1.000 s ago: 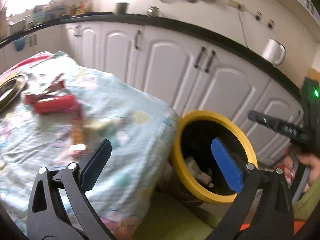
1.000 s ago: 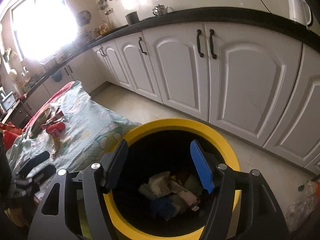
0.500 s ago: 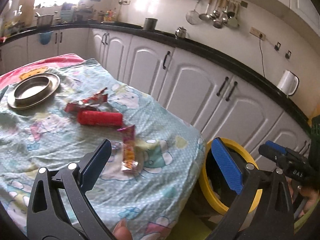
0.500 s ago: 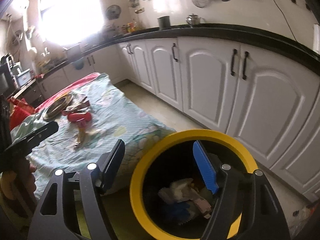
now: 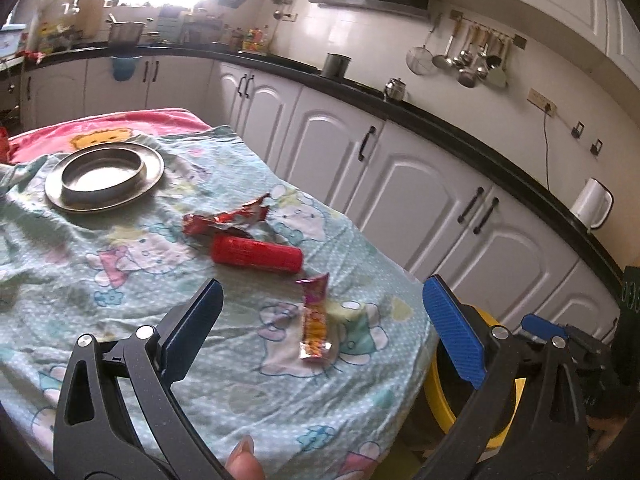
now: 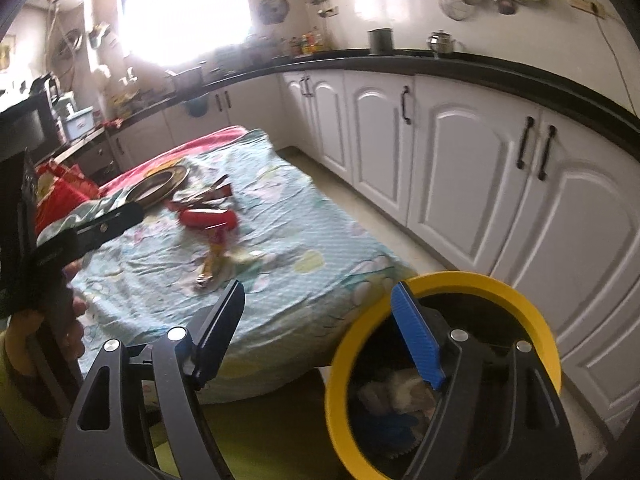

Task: Collect trash
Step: 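Move the left gripper to the red candy wrapper while the right approaches the pink candy stick, then close the left gripper on the red wrapper while the right grasps the pink candy stick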

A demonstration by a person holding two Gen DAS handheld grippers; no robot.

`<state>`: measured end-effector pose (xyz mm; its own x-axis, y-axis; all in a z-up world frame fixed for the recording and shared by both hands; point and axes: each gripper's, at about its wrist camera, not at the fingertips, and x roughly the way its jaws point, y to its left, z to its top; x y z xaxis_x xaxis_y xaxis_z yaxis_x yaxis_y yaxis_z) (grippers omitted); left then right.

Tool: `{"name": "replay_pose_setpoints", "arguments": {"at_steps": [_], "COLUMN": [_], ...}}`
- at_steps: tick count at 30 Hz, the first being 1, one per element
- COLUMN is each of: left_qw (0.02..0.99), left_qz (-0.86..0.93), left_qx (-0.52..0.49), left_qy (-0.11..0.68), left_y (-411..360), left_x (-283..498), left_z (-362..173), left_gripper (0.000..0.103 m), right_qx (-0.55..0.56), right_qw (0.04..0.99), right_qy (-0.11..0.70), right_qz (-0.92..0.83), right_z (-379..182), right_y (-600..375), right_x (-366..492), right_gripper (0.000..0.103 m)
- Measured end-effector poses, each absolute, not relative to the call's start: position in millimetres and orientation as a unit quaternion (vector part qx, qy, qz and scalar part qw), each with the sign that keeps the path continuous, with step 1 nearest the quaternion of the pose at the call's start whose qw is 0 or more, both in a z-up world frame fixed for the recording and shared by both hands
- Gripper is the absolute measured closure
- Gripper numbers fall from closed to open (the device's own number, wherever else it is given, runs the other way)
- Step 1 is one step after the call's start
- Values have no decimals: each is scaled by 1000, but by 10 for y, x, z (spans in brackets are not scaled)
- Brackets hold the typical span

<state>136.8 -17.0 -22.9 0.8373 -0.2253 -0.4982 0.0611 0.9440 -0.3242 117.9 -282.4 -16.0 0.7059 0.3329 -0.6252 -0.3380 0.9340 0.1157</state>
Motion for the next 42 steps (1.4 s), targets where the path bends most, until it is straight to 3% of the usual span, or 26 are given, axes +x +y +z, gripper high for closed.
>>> {"name": "replay_pose_setpoints", "arguments": {"at_steps": [24,32,41,42], "left_qw": [906,881,848,843], "left_qz": [-19,-43,-33,-33], "left_qx": [-301,-356,-412,-417], "left_qy": [297,310,333,337], "left_y": [814,913,1039,1049], "left_x": [1757,2062,2372,2397], "left_z": [-485,-556,-756,-782], "left_gripper": [11,24,40,46], "right_qx": [-43,-46,-50,-53], "right_qw": [886,869,859,859], "right_qy": [380,413,429,429], "right_qz": [263,269,274,275], "right_z": [-505,-778,-905,-905], "right_y": [-1677,-1417,-1349,-1347], "right_x": [1746,2005,2047,2037], "right_gripper": [30,43,69,72]}}
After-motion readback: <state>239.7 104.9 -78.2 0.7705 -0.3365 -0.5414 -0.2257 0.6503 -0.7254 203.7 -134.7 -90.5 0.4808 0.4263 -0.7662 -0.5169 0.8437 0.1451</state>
